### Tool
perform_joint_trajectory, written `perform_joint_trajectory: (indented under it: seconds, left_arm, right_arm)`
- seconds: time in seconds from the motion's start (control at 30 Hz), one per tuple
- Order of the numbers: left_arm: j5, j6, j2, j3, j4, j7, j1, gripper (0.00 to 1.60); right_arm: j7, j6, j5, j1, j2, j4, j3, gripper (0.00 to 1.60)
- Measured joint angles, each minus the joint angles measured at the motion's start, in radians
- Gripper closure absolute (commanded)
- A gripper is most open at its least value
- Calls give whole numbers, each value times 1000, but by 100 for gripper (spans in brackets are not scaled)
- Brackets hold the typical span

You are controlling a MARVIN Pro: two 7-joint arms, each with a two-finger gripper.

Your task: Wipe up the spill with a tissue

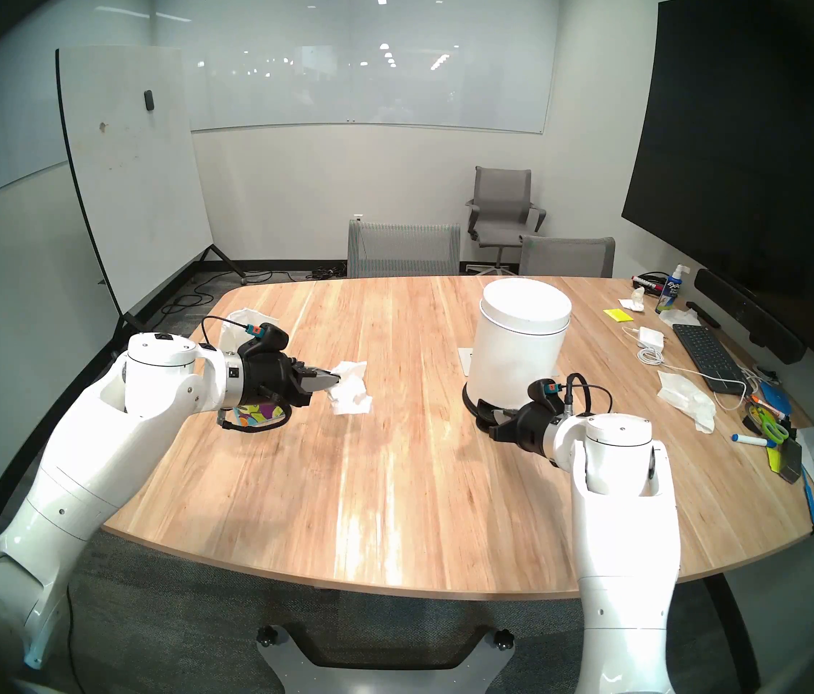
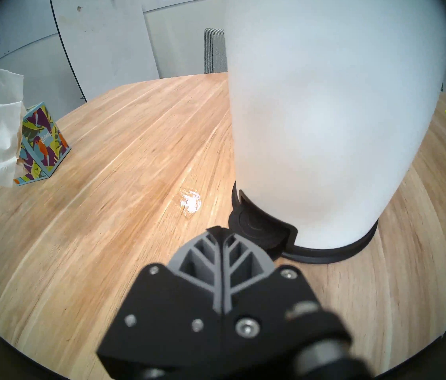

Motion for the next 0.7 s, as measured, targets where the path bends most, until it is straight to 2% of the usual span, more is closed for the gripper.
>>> perform_joint_trajectory:
  seconds: [0.7]
  left_arm:
    - [0, 0, 0, 0, 0, 0, 0, 160]
  right_arm:
    - [10, -34, 3, 10, -1, 45, -4, 160]
